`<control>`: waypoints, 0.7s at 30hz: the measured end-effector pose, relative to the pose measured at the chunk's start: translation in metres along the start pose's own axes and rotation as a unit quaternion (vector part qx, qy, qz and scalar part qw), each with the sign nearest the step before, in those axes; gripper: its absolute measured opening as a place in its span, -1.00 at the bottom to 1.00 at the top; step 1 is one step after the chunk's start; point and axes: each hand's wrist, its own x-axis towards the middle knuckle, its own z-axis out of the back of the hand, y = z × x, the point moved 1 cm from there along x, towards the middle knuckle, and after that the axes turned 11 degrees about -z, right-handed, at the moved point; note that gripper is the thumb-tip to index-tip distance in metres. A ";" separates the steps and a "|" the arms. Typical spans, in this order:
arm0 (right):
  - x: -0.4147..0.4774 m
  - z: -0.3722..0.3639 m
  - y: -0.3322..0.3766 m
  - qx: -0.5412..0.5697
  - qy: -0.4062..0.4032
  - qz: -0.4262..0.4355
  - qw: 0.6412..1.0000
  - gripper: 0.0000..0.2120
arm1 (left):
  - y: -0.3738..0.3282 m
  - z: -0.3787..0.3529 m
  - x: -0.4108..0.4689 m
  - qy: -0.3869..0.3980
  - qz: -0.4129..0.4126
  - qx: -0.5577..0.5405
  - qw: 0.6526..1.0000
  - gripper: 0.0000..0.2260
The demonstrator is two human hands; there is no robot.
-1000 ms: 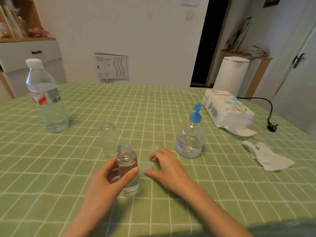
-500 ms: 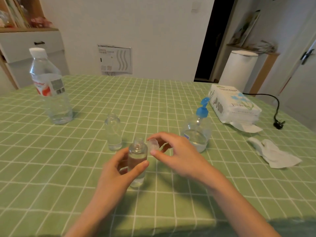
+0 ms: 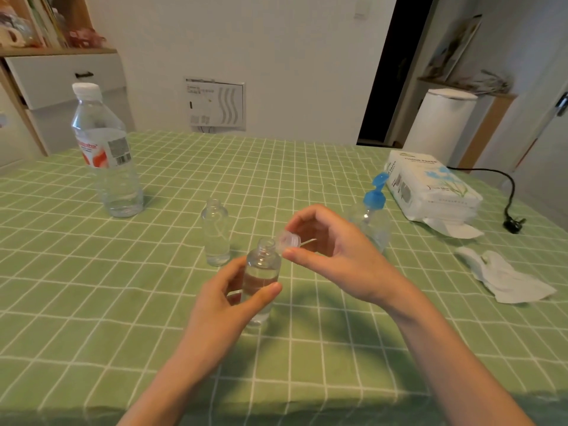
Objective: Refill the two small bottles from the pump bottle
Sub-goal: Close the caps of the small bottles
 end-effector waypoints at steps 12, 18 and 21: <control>0.006 0.004 0.014 -0.111 0.053 0.013 0.992 -0.72 | -0.005 -0.001 0.000 0.045 0.025 0.072 0.996 -0.65; 0.012 0.006 0.022 -0.164 0.056 0.000 0.985 -0.76 | -0.003 0.002 -0.001 0.052 0.033 0.077 0.995 -0.62; 0.019 0.004 0.027 -0.213 0.030 -0.009 0.977 -0.79 | -0.002 0.002 0.000 0.048 0.031 0.076 0.995 -0.60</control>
